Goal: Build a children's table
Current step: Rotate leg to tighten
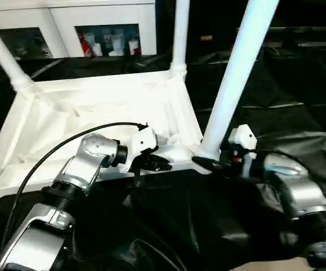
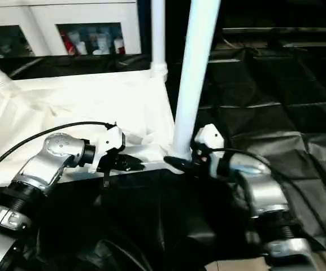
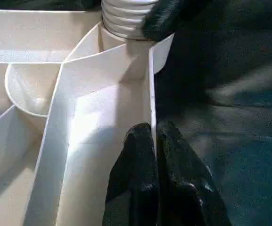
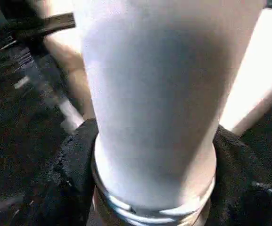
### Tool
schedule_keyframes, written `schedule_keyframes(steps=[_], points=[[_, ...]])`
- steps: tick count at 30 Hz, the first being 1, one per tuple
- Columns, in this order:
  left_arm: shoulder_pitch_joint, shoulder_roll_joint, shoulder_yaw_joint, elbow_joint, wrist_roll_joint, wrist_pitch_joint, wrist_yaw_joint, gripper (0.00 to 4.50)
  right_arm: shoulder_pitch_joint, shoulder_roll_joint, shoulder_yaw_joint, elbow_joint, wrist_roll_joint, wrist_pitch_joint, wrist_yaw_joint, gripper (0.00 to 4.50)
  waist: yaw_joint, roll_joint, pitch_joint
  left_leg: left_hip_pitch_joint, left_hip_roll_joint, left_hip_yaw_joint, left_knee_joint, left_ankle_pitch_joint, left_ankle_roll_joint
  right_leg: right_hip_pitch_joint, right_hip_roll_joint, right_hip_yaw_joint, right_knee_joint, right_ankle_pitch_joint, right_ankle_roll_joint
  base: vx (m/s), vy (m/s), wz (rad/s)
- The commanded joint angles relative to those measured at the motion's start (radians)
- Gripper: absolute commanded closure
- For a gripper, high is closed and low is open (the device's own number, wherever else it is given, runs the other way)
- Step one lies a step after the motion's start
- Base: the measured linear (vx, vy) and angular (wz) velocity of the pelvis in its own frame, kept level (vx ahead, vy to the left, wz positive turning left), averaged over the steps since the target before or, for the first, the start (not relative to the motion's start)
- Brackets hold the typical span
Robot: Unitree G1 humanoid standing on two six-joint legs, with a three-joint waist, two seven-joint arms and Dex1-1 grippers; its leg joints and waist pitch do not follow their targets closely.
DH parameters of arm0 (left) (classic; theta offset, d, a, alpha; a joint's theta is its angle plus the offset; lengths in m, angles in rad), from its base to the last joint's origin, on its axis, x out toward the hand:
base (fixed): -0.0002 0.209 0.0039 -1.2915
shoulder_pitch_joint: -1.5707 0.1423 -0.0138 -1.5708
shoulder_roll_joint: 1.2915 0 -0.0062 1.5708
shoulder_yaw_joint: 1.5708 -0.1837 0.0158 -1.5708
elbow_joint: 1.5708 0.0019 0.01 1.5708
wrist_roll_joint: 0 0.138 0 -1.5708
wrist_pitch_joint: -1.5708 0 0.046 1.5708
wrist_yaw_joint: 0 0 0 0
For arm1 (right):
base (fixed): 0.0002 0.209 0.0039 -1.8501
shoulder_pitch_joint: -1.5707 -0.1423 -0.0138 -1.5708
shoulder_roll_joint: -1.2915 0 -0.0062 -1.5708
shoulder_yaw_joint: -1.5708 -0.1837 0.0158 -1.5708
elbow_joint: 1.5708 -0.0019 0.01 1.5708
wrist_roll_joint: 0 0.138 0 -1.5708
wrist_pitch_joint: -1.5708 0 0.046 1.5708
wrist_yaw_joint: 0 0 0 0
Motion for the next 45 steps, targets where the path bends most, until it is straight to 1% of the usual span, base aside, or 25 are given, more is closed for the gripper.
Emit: schedule_keyframes(steps=[1, 2, 3, 6, 7, 8, 9, 10, 11, 13, 14, 17, 19, 20, 22, 23, 26, 28, 32, 33, 34, 38, 39, 42, 45], points=[[-0.003, -0.026, 0.029, 0.016, -0.018, 0.016, 0.038, 4.5, 0.001, 0.021, -0.021, 0.062, -0.014, 0.018, -0.095, 1.74, 0.005, -0.019, -0.081, 0.018, 0.051, -0.028, -0.058, -0.062, 0.131, 0.063, -0.092, 0.046, -0.071, -0.038, -0.275, 0.0, 0.0, 0.0], [-0.011, -0.039, 0.034, 0.029, -0.018, 0.023, 0.06, 4.5, -0.003, 0.042, -0.032, 0.084, -0.016, 0.018, -0.14, 1.74, 0.007, -0.013, -0.08, 0.021, 0.051, -0.028, -0.058, -0.076, 0.119, 0.062, -0.091, 0.048, -0.073, -0.056, -0.272, 0.0, 0.0, 0.0], [-0.011, -0.039, 0.034, 0.029, -0.018, 0.023, 0.06, 4.5, -0.003, 0.042, -0.032, 0.084, -0.016, 0.018, -0.14, 1.74, 0.005, -0.015, -0.08, 0.022, 0.052, -0.026, -0.059, -0.077, 0.116, 0.061, -0.09, 0.049, -0.075, -0.055, -0.273, 0.0, 0.0, 0.0], [-0.057, -0.106, 0.041, 0.108, 0.015, 0.03, 0.2, 4.5, -0.024, 0.135, -0.056, 0.176, -0.048, 0.019, -0.357, 1.74, 0.002, -0.011, -0.074, 0.026, 0.051, -0.028, -0.066, -0.111, 0.087, 0.059, -0.09, 0.049, -0.081, -0.096, -0.267, 0.0, 0.0, 0.0], [-0.081, -0.143, 0.046, 0.144, 0.026, 0.036, 0.275, 4.5, -0.041, 0.175, -0.065, 0.219, -0.061, 0.025, -0.445, 1.74, 0.002, -0.006, -0.07, 0.029, 0.05, -0.03, -0.07, -0.151, 0.064, 0.06, -0.094, 0.049, -0.089, -0.163, -0.258, 0.0, 0.0, 0.0], [-0.1, -0.174, 0.051, 0.171, 0.031, 0.045, 0.334, 4.5, -0.058, 0.205, -0.069, 0.252, -0.072, 0.034, -0.508, 1.74, 0.002, -0.004, -0.066, 0.039, 0.052, -0.029, -0.073, -0.196, 0.042, 0.055, -0.094, 0.051, -0.1, -0.226, -0.248, 0.0, 0.0, 0.0], [-0.113, -0.193, 0.056, 0.189, 0.033, 0.05, 0.371, 4.5, -0.07, 0.225, -0.072, 0.275, -0.079, 0.038, -0.545, 1.74, -0.001, -0.004, -0.062, 0.043, 0.051, -0.031, -0.079, -0.231, 0.018, 0.056, -0.094, 0.052, -0.104, -0.287, -0.236, 0.0, 0.0, 0.0], [-0.127, -0.218, 0.058, 0.207, 0.037, 0.05, 0.411, 4.5, -0.088, 0.252, -0.071, 0.3, -0.082, 0.045, -0.575, 1.74, 0.0, -0.003, -0.065, 0.045, 0.051, -0.033, -0.08, -0.237, 0.01, 0.058, -0.096, 0.053, -0.105, -0.293, -0.233, 0.0, 0.0, 0.0], [-0.133, -0.24, 0.052, 0.214, 0.04, 0.05, 0.425, 4.5, -0.103, 0.278, -0.062, 0.314, -0.079, 0.046, -0.569, 1.74, 0.001, -0.007, -0.067, 0.046, 0.051, -0.032, -0.081, -0.231, 0.008, 0.059, -0.097, 0.055, -0.106, -0.276, -0.227, 0.0, 0.0, 0.0], [-0.135, -0.253, 0.043, 0.215, 0.043, 0.044, 0.423, 4.5, -0.116, 0.296, -0.046, 0.32, -0.08, 0.037, -0.551, 1.74, 0.003, -0.007, -0.069, 0.042, 0.05, -0.031, -0.08, -0.214, 0.029, 0.061, -0.097, 0.055, -0.104, -0.228, -0.229, 0.0, 0.0, 0.0], [-0.135, -0.256, 0.039, 0.215, 0.045, 0.038, 0.418, 4.5, -0.122, 0.302, -0.039, 0.321, -0.083, 0.024, -0.542, 1.18, 0.004, -0.005, -0.07, 0.038, 0.049, -0.032, -0.08, -0.205, 0.042, 0.063, -0.099, 0.054, -0.102, -0.21, -0.231, 0.0, 0.0, 0.0], [-0.133, -0.257, 0.033, 0.21, 0.045, 0.029, 0.398, 4.5, -0.13, 0.309, -0.032, 0.319, -0.086, -0.001, -0.521, 1.04, 0.002, -0.004, -0.071, 0.033, 0.051, -0.034, -0.083, -0.208, 0.055, 0.065, -0.102, 0.051, -0.101, -0.211, -0.227, 0.0, 0.0, 0.0], [-0.12, -0.231, 0.024, 0.198, 0.045, -0.008, 0.334, 4.5, -0.137, 0.296, -0.032, 0.301, -0.092, -0.034, -0.48, 0.72, 0.002, -0.008, -0.073, 0.032, 0.05, -0.034, -0.082, -0.211, 0.057, 0.066, -0.104, 0.051, -0.103, -0.225, -0.223, 0.0, 0.0, 0.0], [-0.118, -0.223, 0.022, 0.198, 0.045, -0.017, 0.319, 4.5, -0.139, 0.291, -0.034, 0.297, -0.092, -0.038, -0.469, 0.61, 0.002, -0.009, -0.075, 0.027, 0.048, -0.035, -0.081, -0.194, 0.065, 0.069, -0.105, 0.05, -0.101, -0.212, -0.221, 0.0, 0.0, 0.0], [-0.108, -0.195, 0.016, 0.192, 0.044, -0.047, 0.27, 4.5, -0.138, 0.259, -0.032, 0.274, -0.087, -0.038, -0.416, 0.61, 0.002, -0.006, -0.075, 0.028, 0.049, -0.034, -0.08, -0.182, 0.074, 0.067, -0.103, 0.049, -0.101, -0.196, -0.223, 0.0, 0.0, 0.0], [-0.102, -0.183, 0.014, 0.183, 0.041, -0.054, 0.248, 4.5, -0.131, 0.239, -0.024, 0.256, -0.088, -0.035, -0.389, 0.61, 0.001, -0.008, -0.077, 0.026, 0.048, -0.033, -0.078, -0.17, 0.081, 0.07, -0.103, 0.048, -0.099, -0.177, -0.227, 0.0, 0.0, 0.0], [-0.076, -0.135, 0.003, 0.146, 0.024, -0.074, 0.155, 4.5, -0.102, 0.16, 0.003, 0.179, -0.094, -0.017, -0.293, 0.61, 0.011, -0.006, -0.079, 0.026, 0.052, -0.031, -0.075, -0.134, 0.104, 0.07, -0.101, 0.046, -0.095, -0.126, -0.235, 0.0, 0.0, 0.0], [-0.067, -0.108, -0.009, 0.131, 0.026, -0.088, 0.11, 4.5, -0.082, 0.119, 0.011, 0.127, -0.078, -0.006, -0.227, 0.61, 0.014, -0.004, -0.082, 0.026, 0.054, -0.03, -0.074, -0.122, 0.111, 0.069, -0.099, 0.044, -0.087, -0.086, -0.245, 0.0, 0.0, 0.0], [-0.046, -0.045, -0.009, 0.108, -0.002, -0.119, -0.019, 4.5, -0.003, -0.003, 0.033, -0.038, -0.02, 0.027, -0.007, 0.61, 0.027, -0.005, -0.08, 0.025, 0.059, -0.03, -0.074, -0.125, 0.125, 0.07, -0.097, 0.041, -0.083, -0.063, -0.249, 0.0, 0.0, 0.0], [-0.043, -0.04, -0.005, 0.103, -0.009, -0.117, -0.035, 4.5, 0.004, -0.016, 0.031, -0.053, -0.015, 0.036, 0.013, 0.61, 0.03, 0.001, -0.081, 0.027, 0.063, -0.03, -0.075, -0.129, 0.126, 0.065, -0.098, 0.042, -0.082, -0.056, -0.256, 0.0, 0.0, 0.0], [-0.037, -0.027, -0.001, 0.091, -0.018, -0.117, -0.061, 4.5, 0.012, -0.042, 0.024, -0.076, 0.003, 0.052, 0.046, 0.61, 0.029, -0.001, -0.08, 0.026, 0.063, -0.031, -0.076, -0.134, 0.125, 0.065, -0.098, 0.041, -0.082, -0.059, -0.259, 0.0, 0.0, 0.0], [-0.03, -0.018, 0.003, 0.078, -0.028, -0.115, -0.084, 4.5, 0.023, -0.081, 0.033, -0.112, 0.019, 0.085, 0.103, 0.61, 0.03, 0.004, -0.081, 0.029, 0.063, -0.029, -0.077, -0.152, 0.109, 0.064, -0.1, 0.041, -0.083, -0.064, -0.272, 0.0, 0.0, 0.0], [-0.03, -0.016, 0.002, 0.081, -0.029, -0.118, -0.09, 4.5, 0.026, -0.095, 0.04, -0.113, 0.015, 0.087, 0.12, 0.61, 0.03, -0.001, -0.082, 0.028, 0.062, -0.029, -0.075, -0.133, 0.113, 0.066, -0.101, 0.042, -0.081, -0.034, -0.273, 0.0, 0.0, 0.0], [-0.029, -0.012, 0.0, 0.084, -0.032, -0.123, -0.103, 4.5, 0.03, -0.103, 0.04, -0.118, 0.017, 0.098, 0.13, 0.88, 0.033, -0.003, -0.085, 0.024, 0.059, -0.028, -0.07, -0.098, 0.128, 0.069, -0.102, 0.04, -0.076, 0.007, -0.278, 0.0, 0.0, 0.0], [-0.027, -0.011, 0.003, 0.084, -0.034, -0.122, -0.107, 4.5, 0.03, -0.099, 0.043, -0.12, 0.02, 0.111, 0.139, 1.14, 0.033, -0.004, -0.086, 0.024, 0.059, -0.028, -0.069, -0.096, 0.134, 0.068, -0.102, 0.038, -0.078, -0.006, -0.276, 0.0, 0.0, 0.0]])
